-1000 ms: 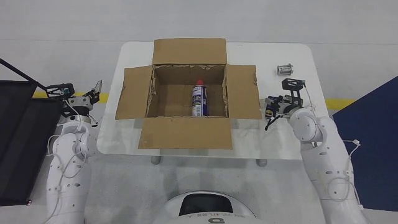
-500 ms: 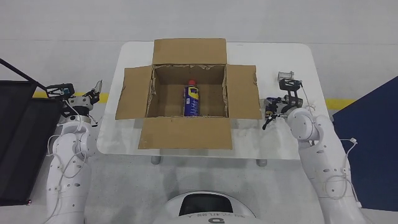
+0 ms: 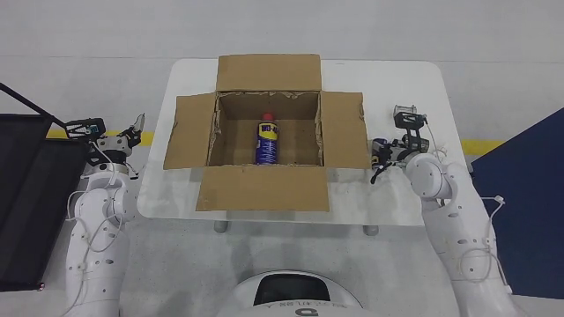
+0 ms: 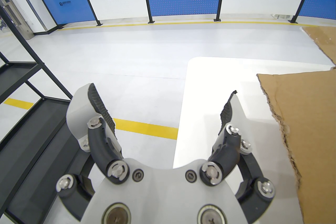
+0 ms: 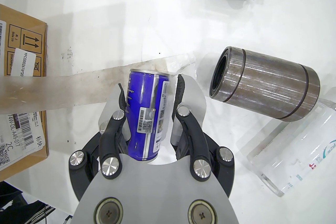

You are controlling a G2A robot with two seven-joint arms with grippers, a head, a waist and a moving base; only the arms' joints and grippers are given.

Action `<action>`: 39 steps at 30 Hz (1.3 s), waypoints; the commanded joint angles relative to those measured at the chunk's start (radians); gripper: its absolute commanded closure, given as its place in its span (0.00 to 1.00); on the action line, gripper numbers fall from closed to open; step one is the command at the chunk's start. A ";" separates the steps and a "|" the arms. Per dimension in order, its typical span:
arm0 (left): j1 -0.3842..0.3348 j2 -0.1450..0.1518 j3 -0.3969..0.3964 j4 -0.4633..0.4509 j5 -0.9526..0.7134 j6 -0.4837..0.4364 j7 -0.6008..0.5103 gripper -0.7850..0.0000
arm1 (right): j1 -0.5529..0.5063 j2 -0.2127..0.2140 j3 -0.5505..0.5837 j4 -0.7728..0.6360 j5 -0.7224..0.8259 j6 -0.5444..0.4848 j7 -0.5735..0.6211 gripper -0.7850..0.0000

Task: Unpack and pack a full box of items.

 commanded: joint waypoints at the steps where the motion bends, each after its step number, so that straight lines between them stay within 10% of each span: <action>1: 0.000 0.000 0.000 0.000 0.000 0.000 0.000 0.00 | -0.005 0.001 0.004 -0.011 0.001 0.002 -0.007 0.53; 10: 0.000 0.000 0.000 0.000 0.000 0.000 0.000 0.00 | -0.108 0.008 0.085 -0.137 0.077 -0.046 -0.095 0.47; 11: 0.000 0.000 0.000 0.000 0.000 0.000 0.000 0.00 | -0.128 0.009 0.102 -0.157 0.098 -0.062 -0.114 0.35; 12: 0.000 0.000 0.000 0.000 0.000 0.000 0.000 0.00 | -0.149 0.010 0.121 -0.179 0.124 -0.079 -0.136 0.01; 23: 0.000 0.000 0.000 0.000 0.000 0.000 0.000 0.00 | -0.288 0.000 0.252 -0.276 0.468 -0.331 -0.509 0.00; 39: 0.000 0.000 0.000 0.000 0.000 0.000 0.000 0.00 | -0.266 -0.002 0.193 -0.273 0.522 -0.436 -0.495 0.00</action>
